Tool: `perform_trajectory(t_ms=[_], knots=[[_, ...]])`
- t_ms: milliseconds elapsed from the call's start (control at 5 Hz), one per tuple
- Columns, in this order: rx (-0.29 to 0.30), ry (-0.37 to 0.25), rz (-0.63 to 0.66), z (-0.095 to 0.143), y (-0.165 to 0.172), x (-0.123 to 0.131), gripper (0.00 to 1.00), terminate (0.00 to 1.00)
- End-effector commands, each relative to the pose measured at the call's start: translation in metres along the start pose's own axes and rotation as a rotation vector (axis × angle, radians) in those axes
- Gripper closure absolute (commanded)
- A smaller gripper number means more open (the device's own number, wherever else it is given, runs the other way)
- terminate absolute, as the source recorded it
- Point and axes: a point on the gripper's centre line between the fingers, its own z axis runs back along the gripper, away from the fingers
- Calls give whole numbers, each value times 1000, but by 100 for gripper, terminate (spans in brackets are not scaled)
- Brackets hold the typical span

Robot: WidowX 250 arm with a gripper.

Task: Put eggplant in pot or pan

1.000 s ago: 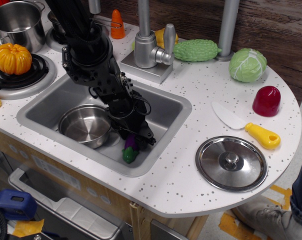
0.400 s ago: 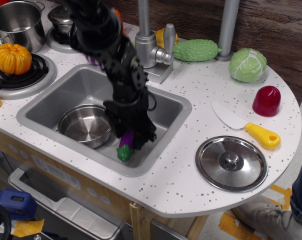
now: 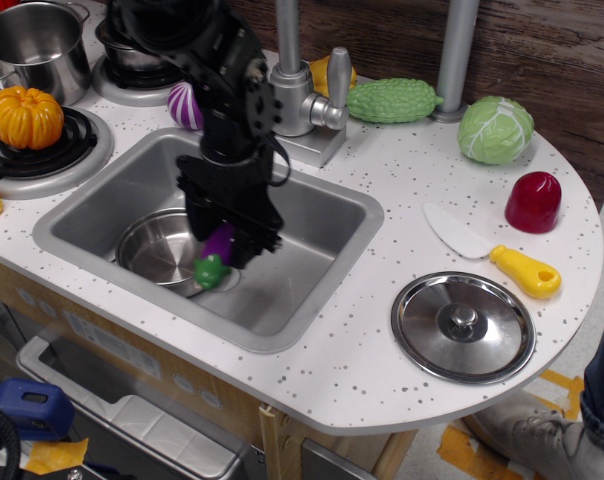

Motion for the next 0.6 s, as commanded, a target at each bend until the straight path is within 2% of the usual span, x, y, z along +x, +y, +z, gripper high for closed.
perform_trajectory(t_ms=[0,200,400], knots=[[109,-90,-54,13,51,-1,100,0],[135,-145,-100,-1,75,-3,100,0],[128,-200,-120,-16,84,-2,0,0]])
